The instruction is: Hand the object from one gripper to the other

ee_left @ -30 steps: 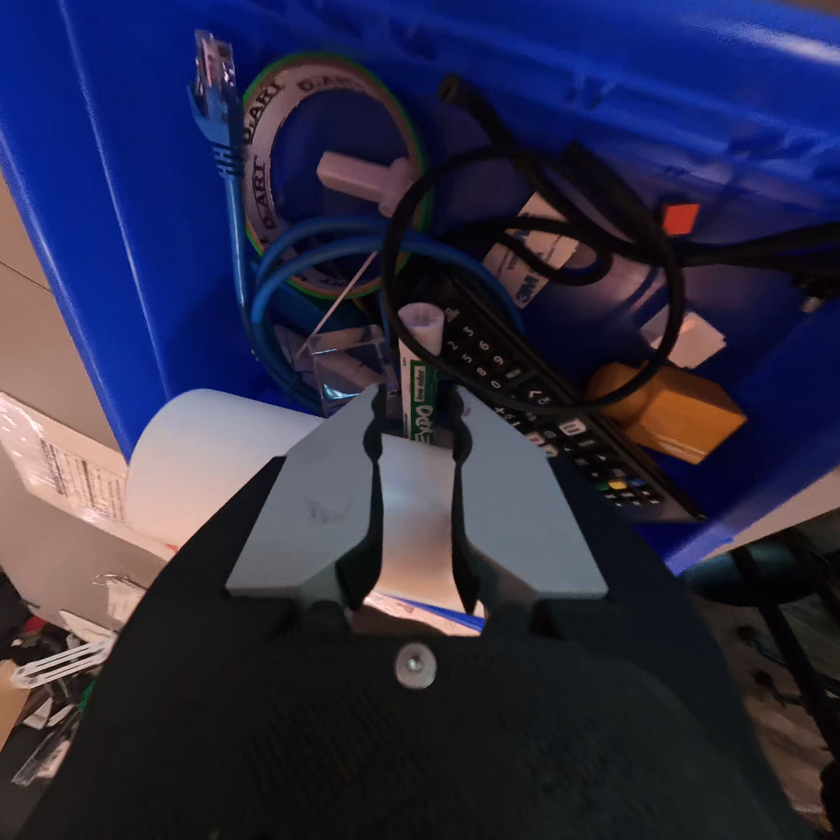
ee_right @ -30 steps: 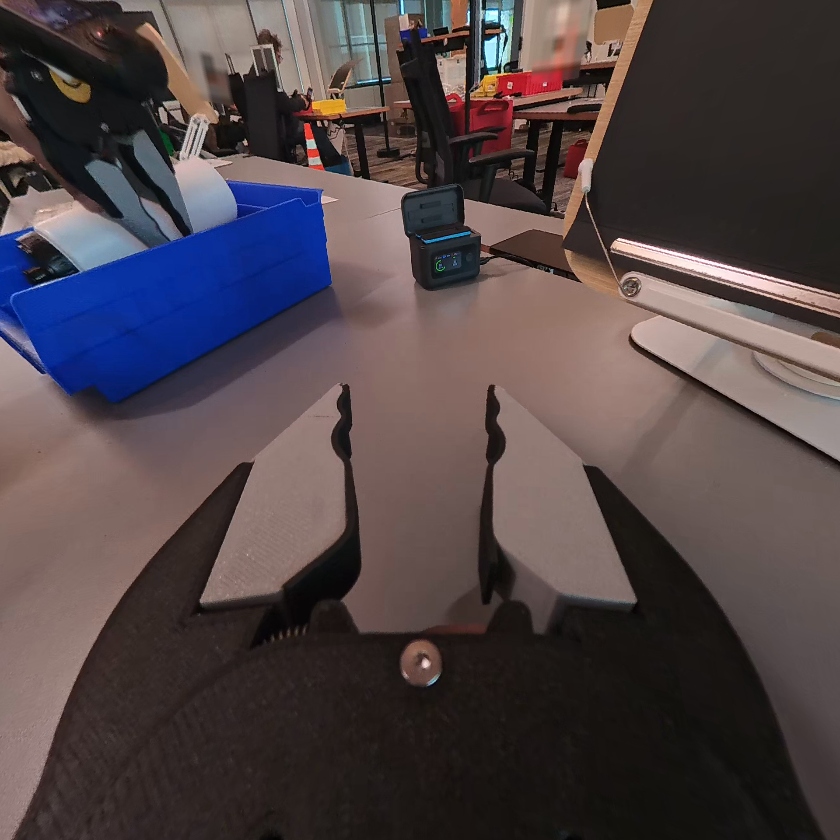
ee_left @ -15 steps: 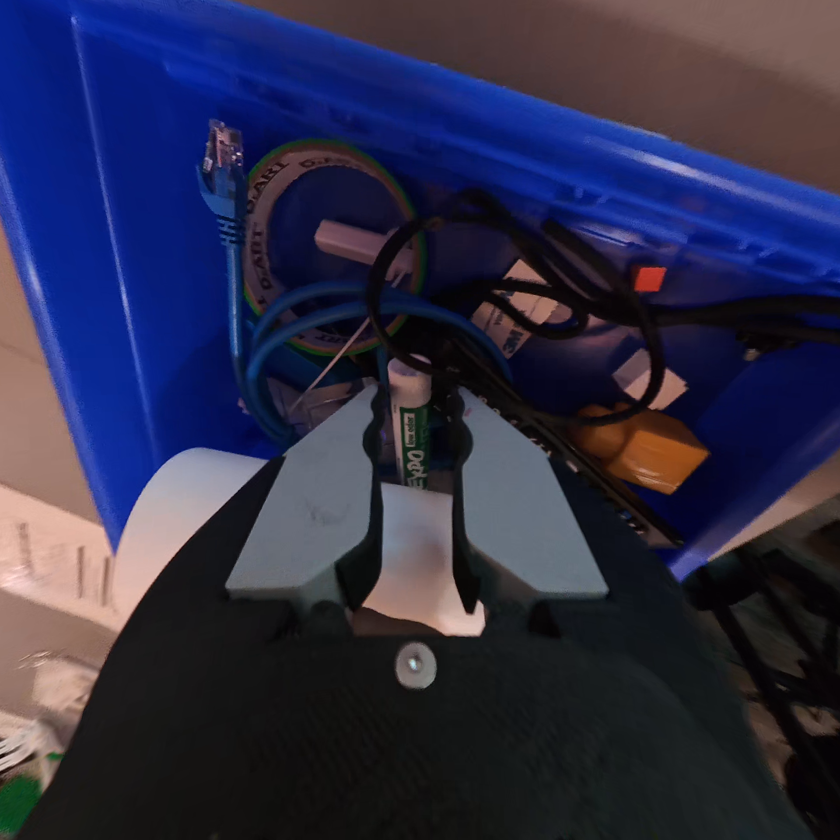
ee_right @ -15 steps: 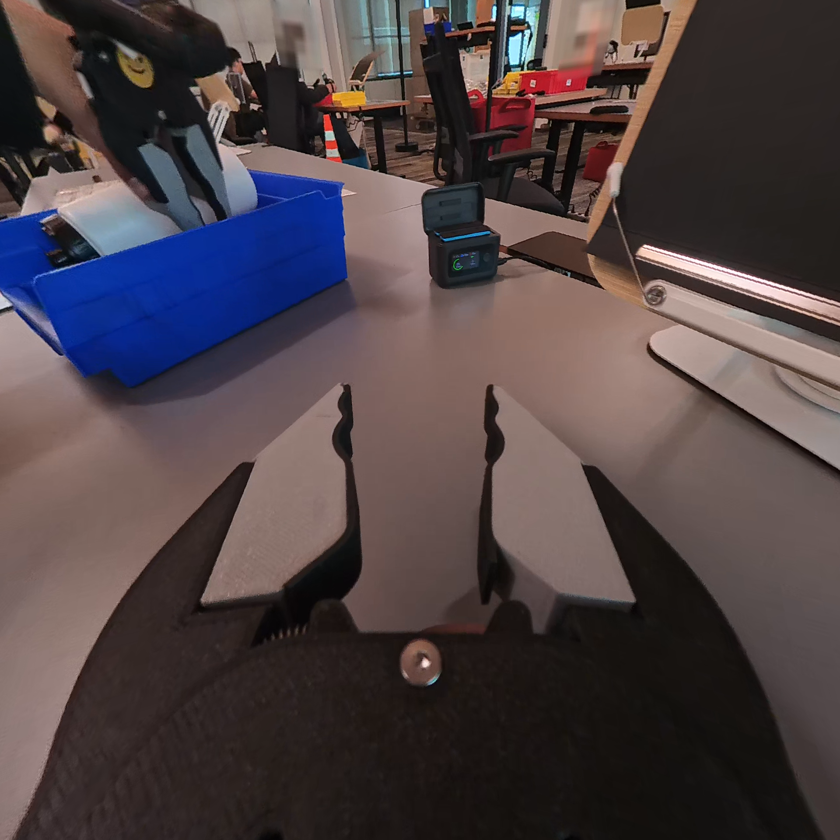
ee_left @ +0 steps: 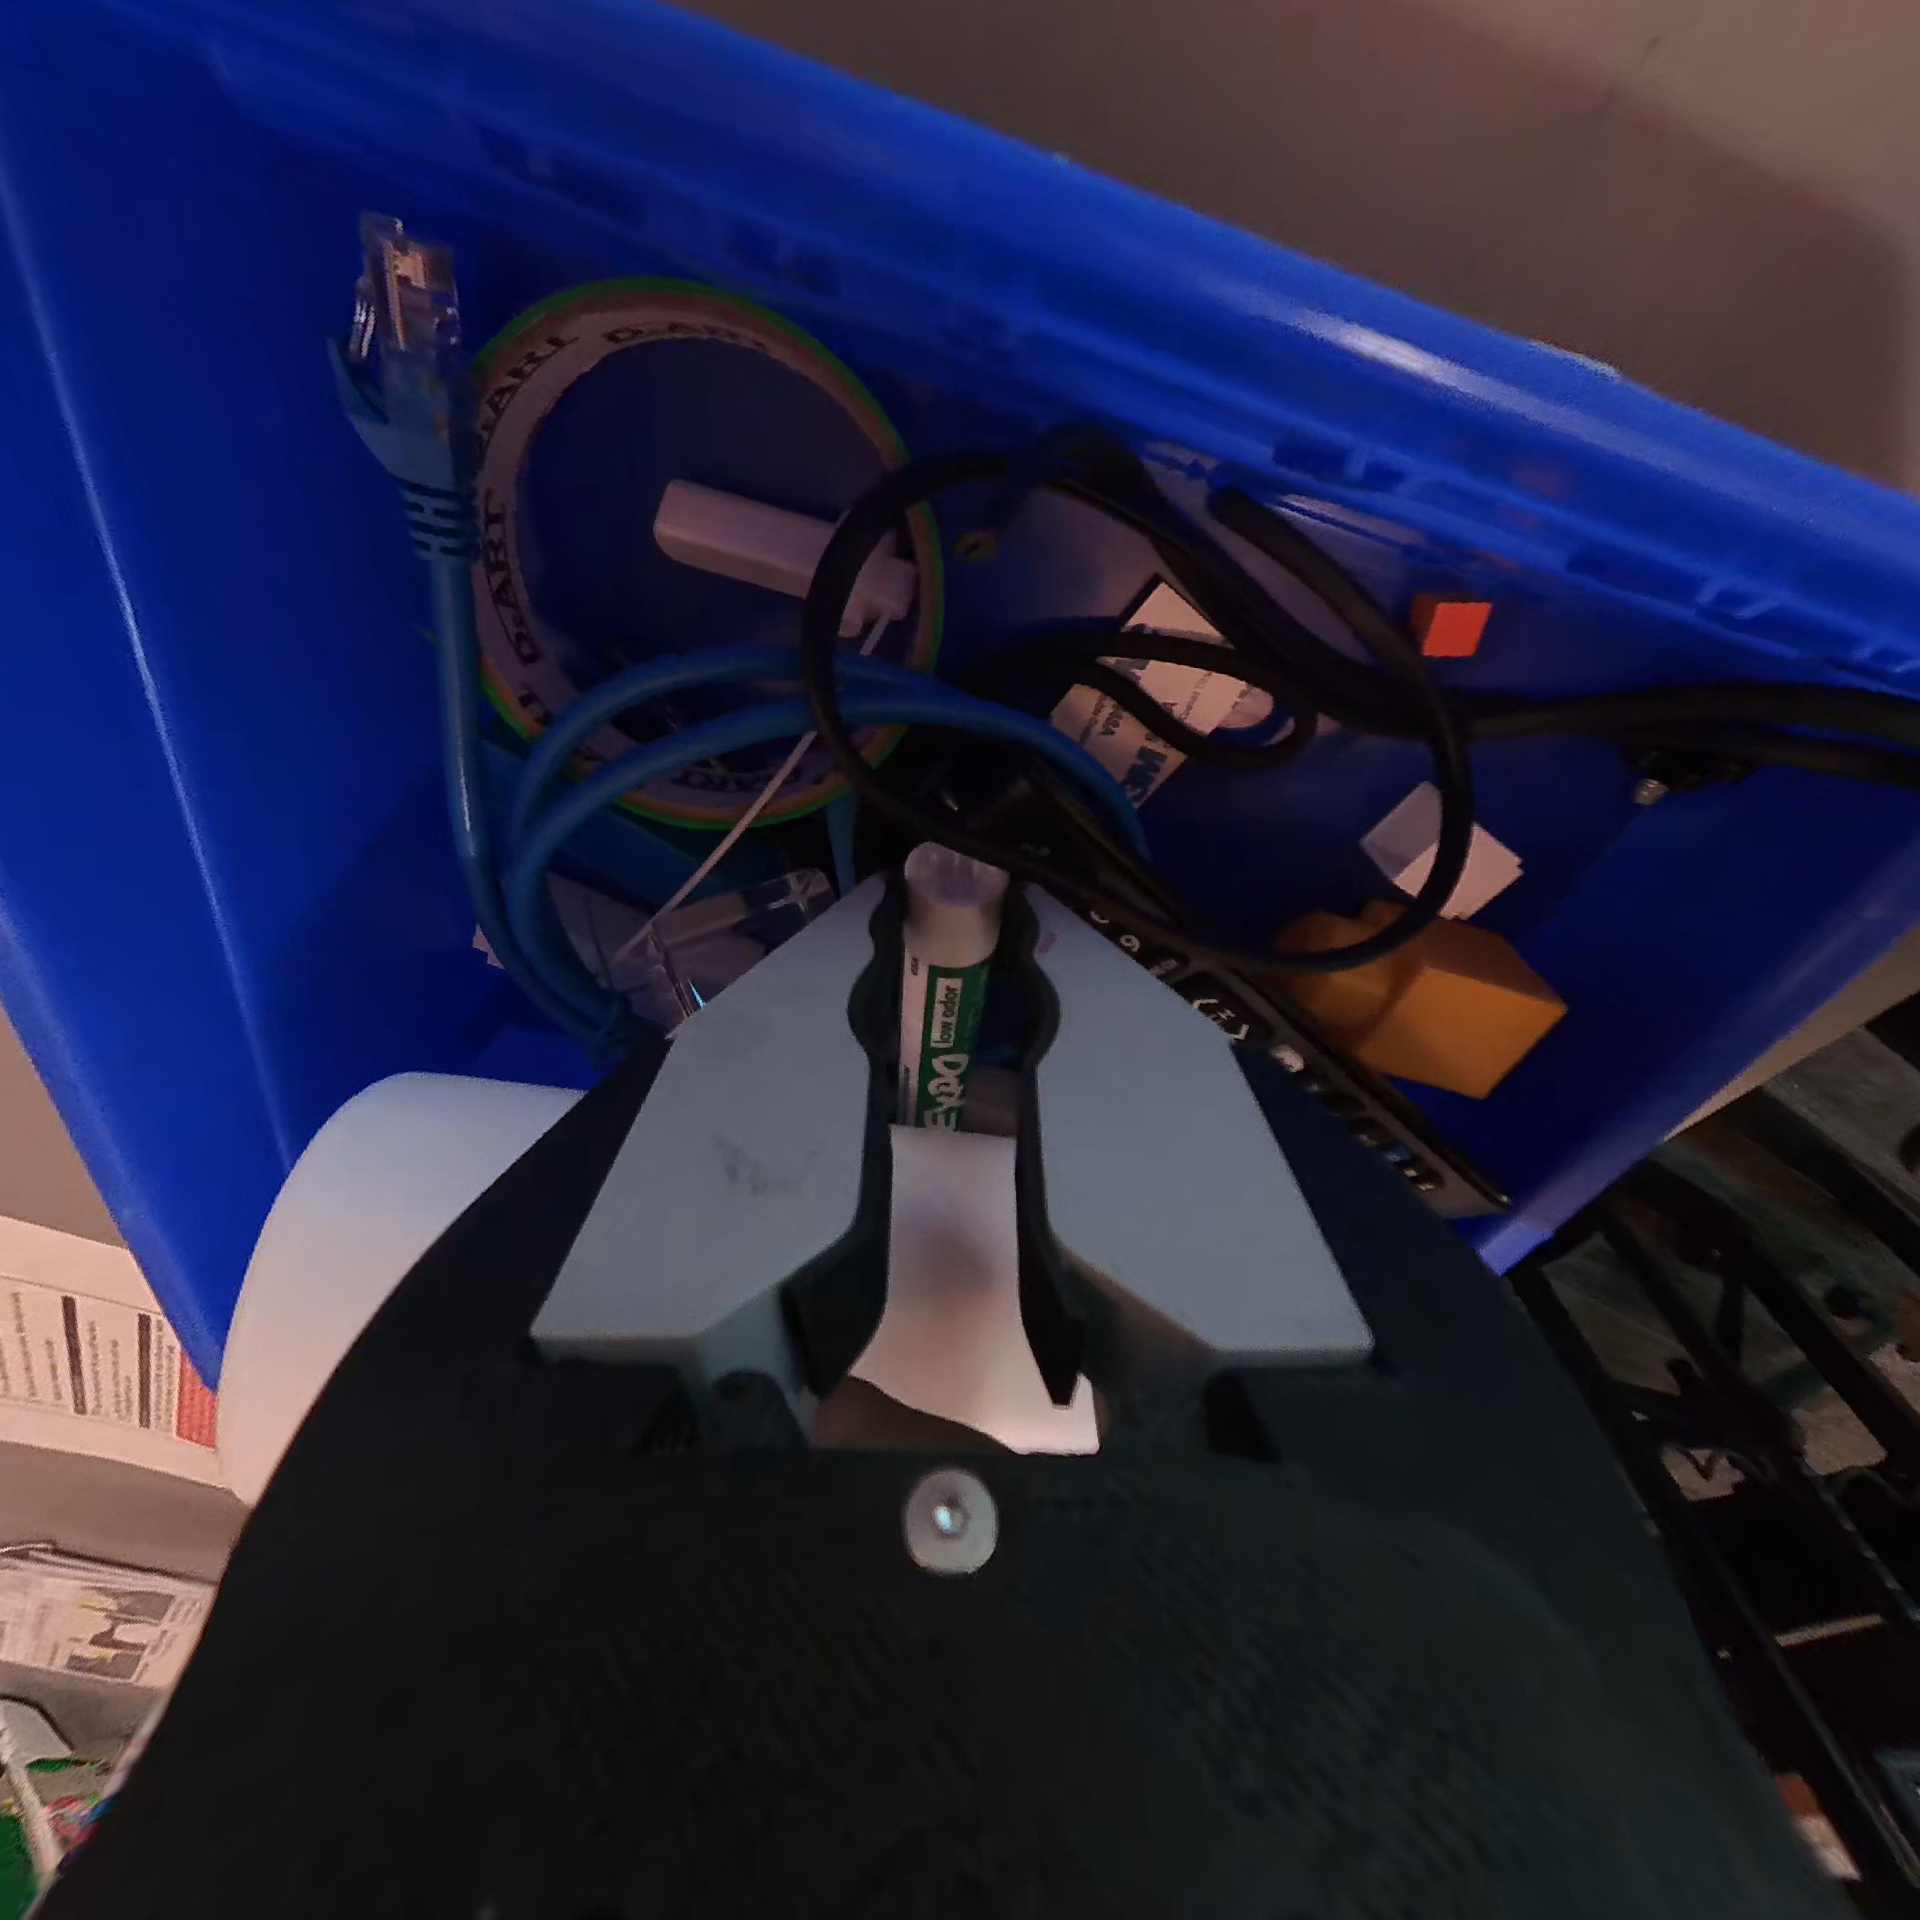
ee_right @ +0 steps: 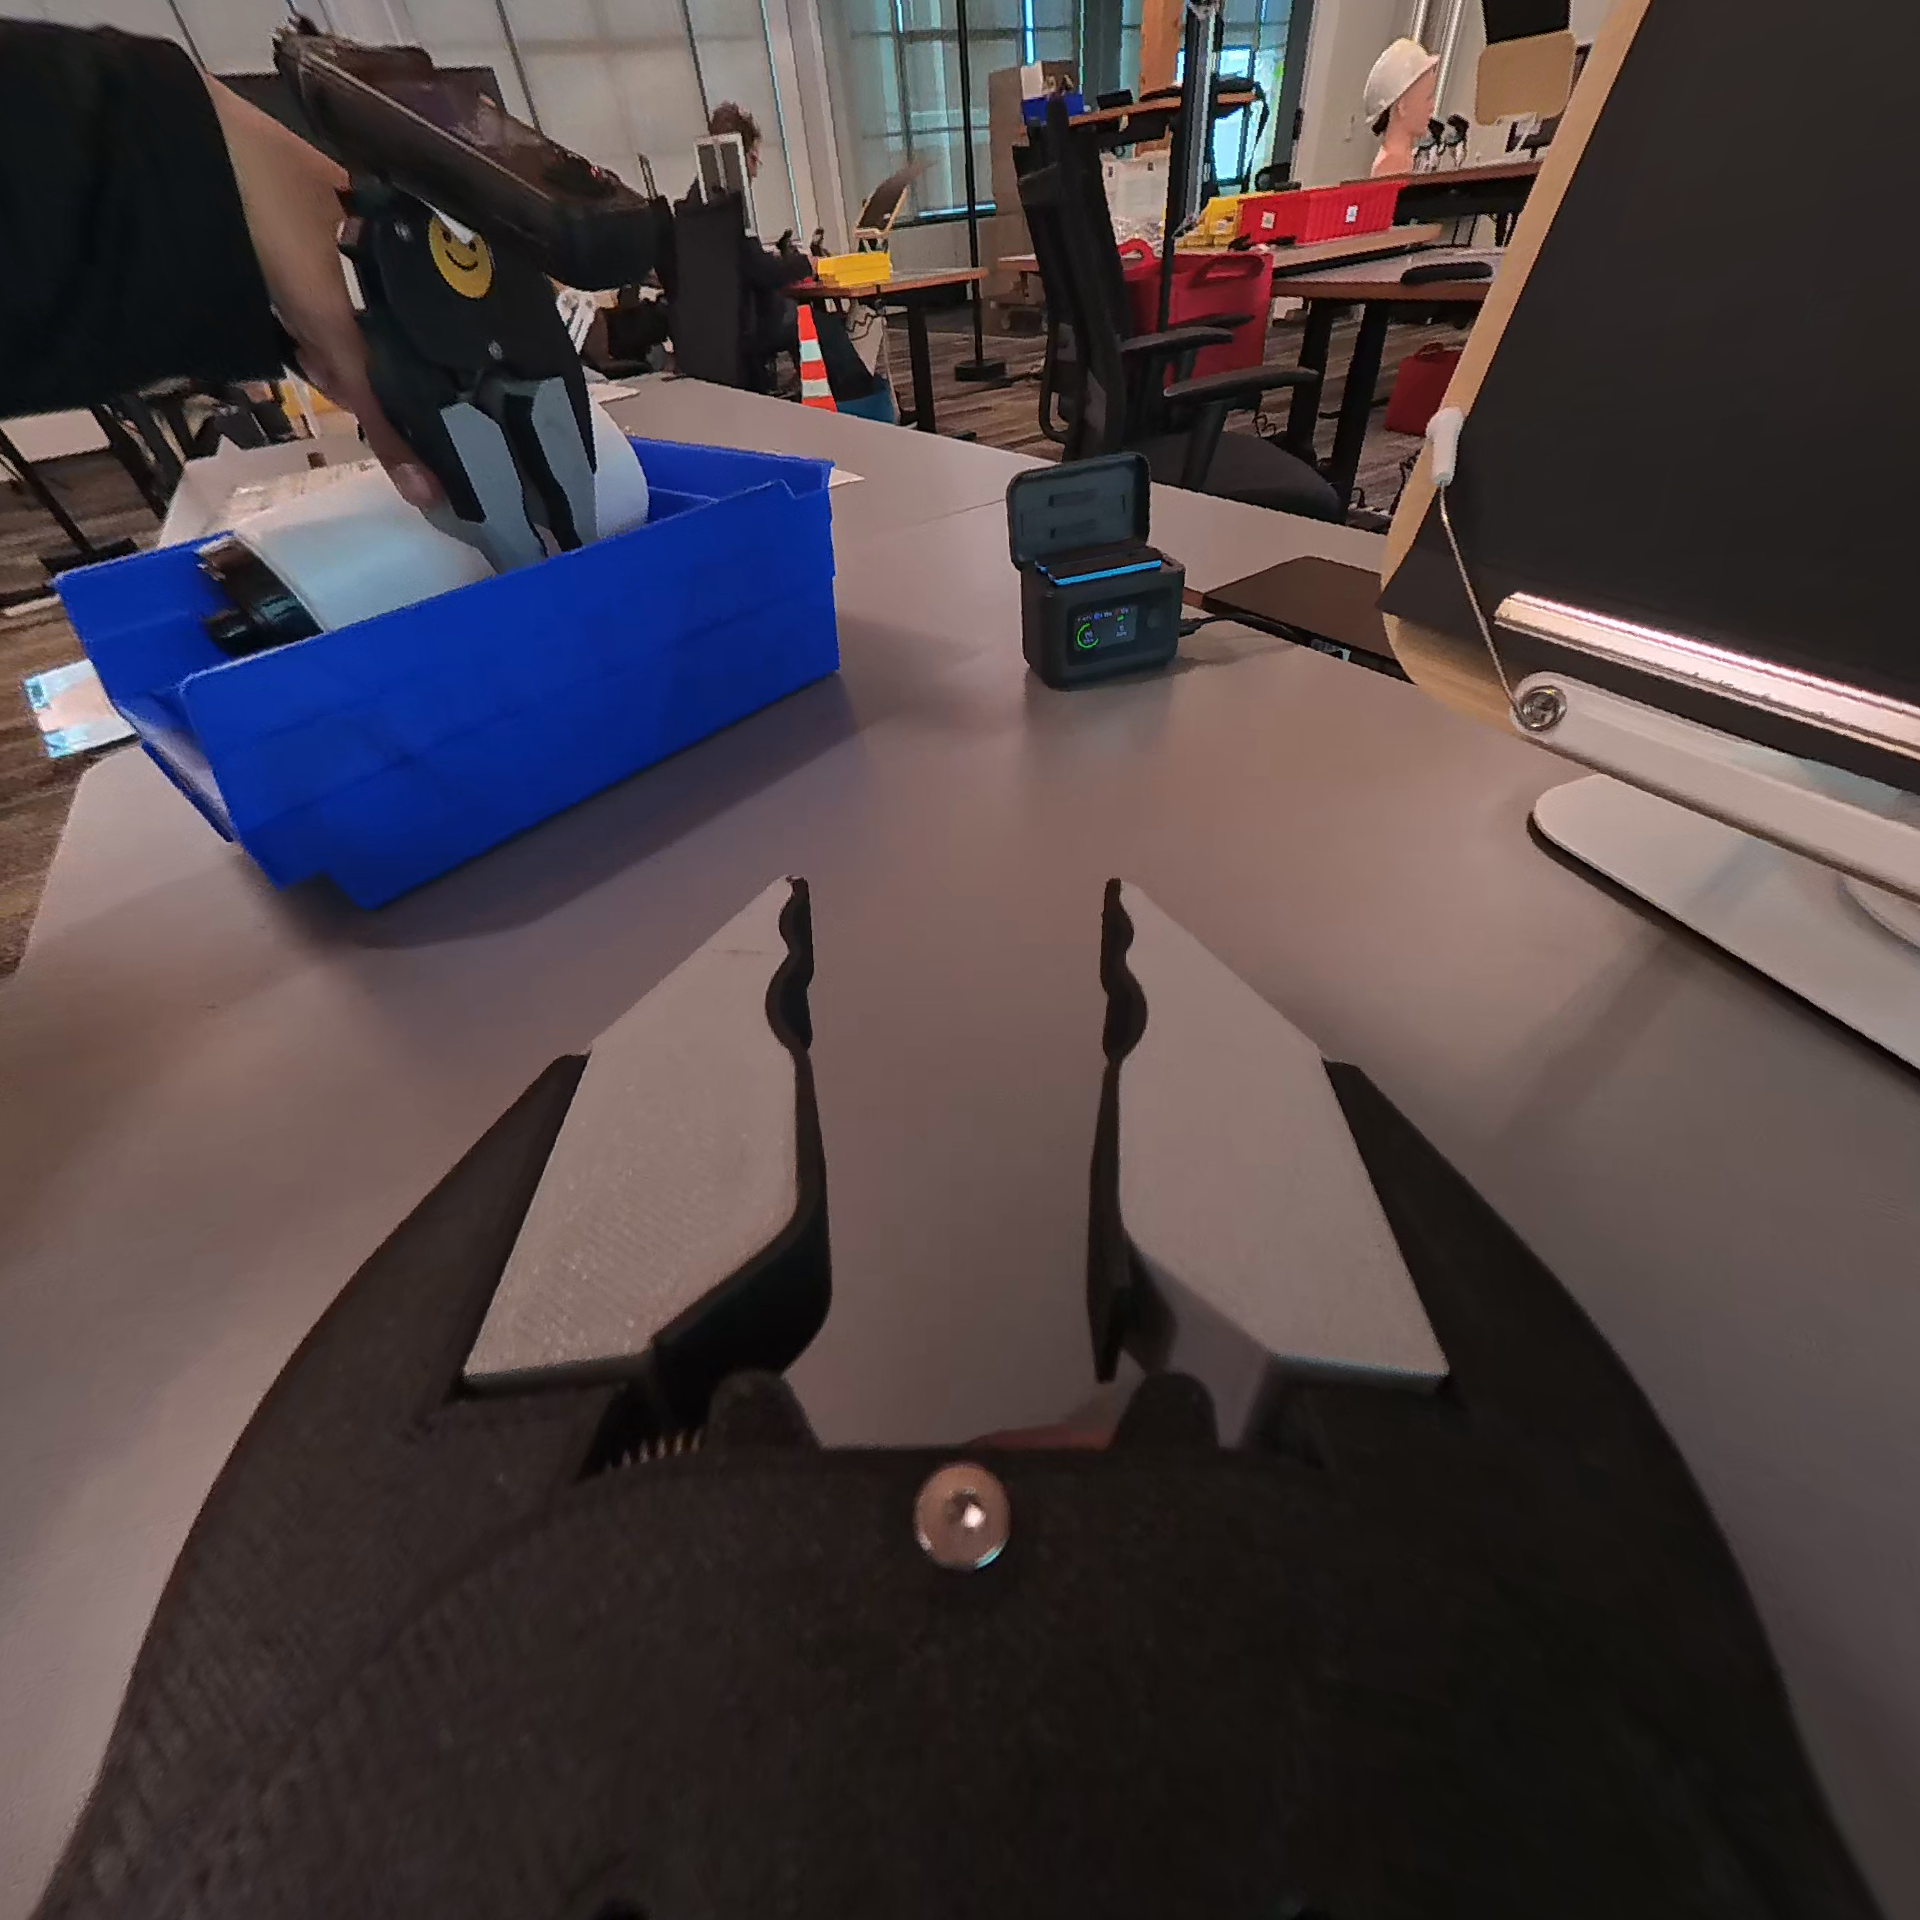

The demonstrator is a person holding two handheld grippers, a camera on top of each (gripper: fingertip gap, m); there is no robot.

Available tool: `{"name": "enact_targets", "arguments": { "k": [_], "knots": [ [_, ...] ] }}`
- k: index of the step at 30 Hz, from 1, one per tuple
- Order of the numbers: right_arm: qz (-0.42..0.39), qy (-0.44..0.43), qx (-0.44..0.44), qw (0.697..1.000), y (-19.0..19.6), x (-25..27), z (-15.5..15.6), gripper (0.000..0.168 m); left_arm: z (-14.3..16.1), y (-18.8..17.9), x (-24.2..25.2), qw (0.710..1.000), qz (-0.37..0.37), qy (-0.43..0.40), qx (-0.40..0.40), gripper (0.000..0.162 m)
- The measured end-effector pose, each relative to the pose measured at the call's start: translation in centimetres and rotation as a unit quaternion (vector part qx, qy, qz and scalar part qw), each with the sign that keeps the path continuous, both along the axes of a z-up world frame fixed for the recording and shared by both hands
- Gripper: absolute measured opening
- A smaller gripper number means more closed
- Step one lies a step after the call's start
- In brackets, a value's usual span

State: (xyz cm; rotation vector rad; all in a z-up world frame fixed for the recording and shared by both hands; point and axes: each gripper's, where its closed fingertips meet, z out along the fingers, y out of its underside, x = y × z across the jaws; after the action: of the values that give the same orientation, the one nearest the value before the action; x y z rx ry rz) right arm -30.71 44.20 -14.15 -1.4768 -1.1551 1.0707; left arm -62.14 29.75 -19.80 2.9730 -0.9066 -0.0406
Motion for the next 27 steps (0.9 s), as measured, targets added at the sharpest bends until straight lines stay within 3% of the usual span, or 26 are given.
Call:
{"name": "enact_targets", "arguments": {
  "k": [1,6,11,14,19,22,27],
  "knots": [
    [0.001,0.001,0.000,1.000,-0.1,0.0,0.1,0.052,0.0,0.0,0.0,1.000,0.002,-0.001,0.003,0.017],
    [0.005,0.007,0.006,1.000,-0.6,0.2,0.4,0.052,0.5,0.1,-0.4,0.996,-0.065,0.040,0.040,0.017],
    [0.012,0.014,0.002,1.000,-1.0,0.2,0.9,0.052,5.1,1.5,-0.4,0.971,-0.072,0.079,0.214,0.018],
    [0.019,0.015,0.001,1.000,-1.2,0.1,0.9,0.052,8.7,2.1,-0.2,0.934,-0.053,0.100,0.340,0.017],
    [0.033,0.016,-0.012,0.999,-1.7,0.0,0.8,0.052,14.4,2.7,2.7,0.843,-0.034,0.139,0.519,0.017],
    [0.053,0.019,-0.018,0.998,-2.2,-0.2,0.8,0.053,16.2,3.0,7.6,0.811,-0.049,0.095,0.576,0.017],
    [0.120,0.032,-0.031,0.992,-4.7,-0.5,1.5,0.057,17.9,3.6,17.5,0.781,-0.081,-0.049,0.617,0.018]
  ]
}}
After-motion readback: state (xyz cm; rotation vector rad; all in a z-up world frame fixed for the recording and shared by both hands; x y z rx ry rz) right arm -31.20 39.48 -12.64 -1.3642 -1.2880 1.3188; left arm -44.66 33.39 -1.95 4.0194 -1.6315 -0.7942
